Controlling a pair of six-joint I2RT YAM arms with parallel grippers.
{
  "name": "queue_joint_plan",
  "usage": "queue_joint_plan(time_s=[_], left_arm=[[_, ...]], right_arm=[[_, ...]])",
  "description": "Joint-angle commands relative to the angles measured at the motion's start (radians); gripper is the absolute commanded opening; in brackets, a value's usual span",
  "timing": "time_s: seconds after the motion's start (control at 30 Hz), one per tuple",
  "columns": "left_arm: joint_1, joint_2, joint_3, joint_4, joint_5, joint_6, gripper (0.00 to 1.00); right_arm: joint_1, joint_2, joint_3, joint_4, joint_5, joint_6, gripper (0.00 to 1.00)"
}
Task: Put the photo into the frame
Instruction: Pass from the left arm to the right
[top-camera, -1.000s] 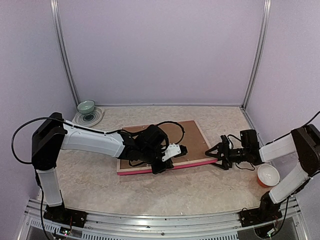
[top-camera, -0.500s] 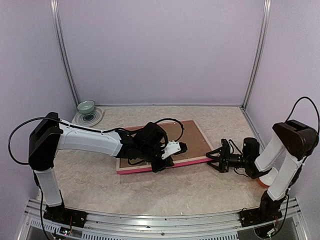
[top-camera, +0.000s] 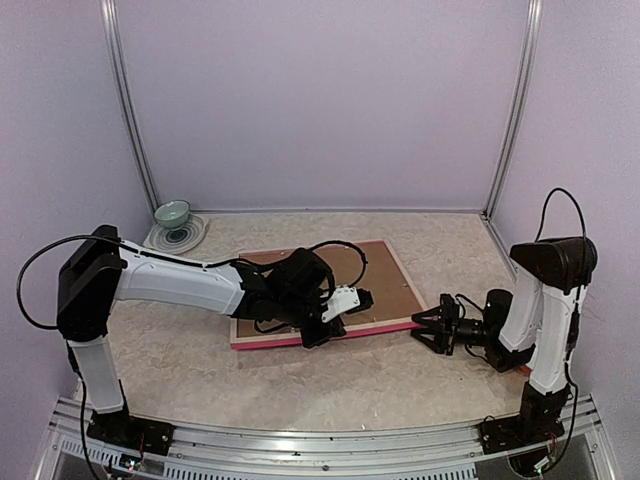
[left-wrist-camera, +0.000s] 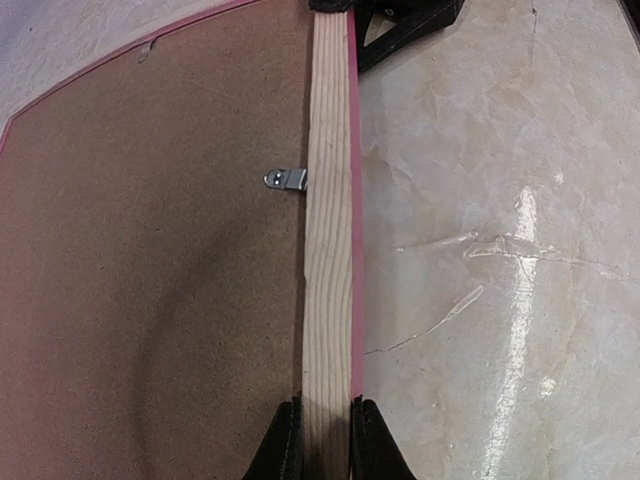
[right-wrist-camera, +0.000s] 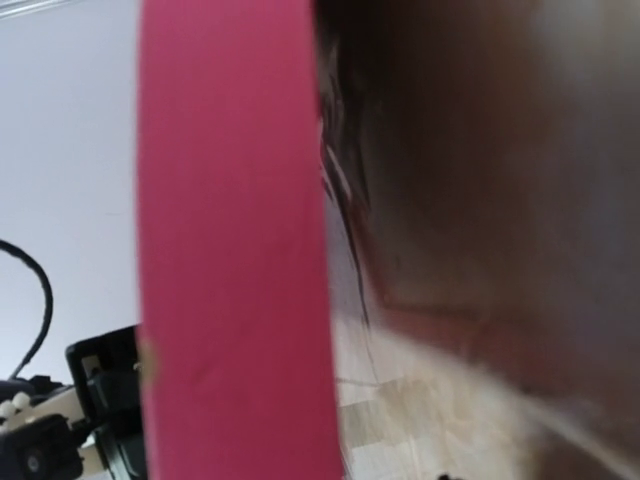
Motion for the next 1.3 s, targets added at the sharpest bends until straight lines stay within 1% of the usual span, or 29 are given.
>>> queue_joint_plan(time_s=[0.0,0.1,0.6,0.8,0.9,1.27], left_arm=[[0.004,-0.069,0.012,0.075,-0.021,-0.001,0.00],[0.001,-0.065,0.013,0.076,-0.019,0.000,0.00],[-0.005,-0.066,0.006,0.073,-0.020,-0.003,0.00],[-0.010,-0.069,0.004,0.072,-0.020,-0.002,0.00],[-0.012,-0.067,0.004,0.070,-0.023,-0.003,0.00],[-0.016,-0.058,0.006,0.064,-0.033,-0.007,0.00]], right_arm=[[-0.010,0.020,-0.011,0.279,0.051,0.046,0.49],[-0.010,0.006,-0.003,0.280,0.061,0.057,0.50],[-0.010,-0.032,0.044,0.280,0.085,0.110,0.51],[-0.010,-0.026,0.060,0.277,0.091,0.128,0.52],[-0.010,-0.034,0.060,0.260,0.091,0.129,0.47],[-0.010,-0.138,0.058,0.124,0.084,0.071,0.21]])
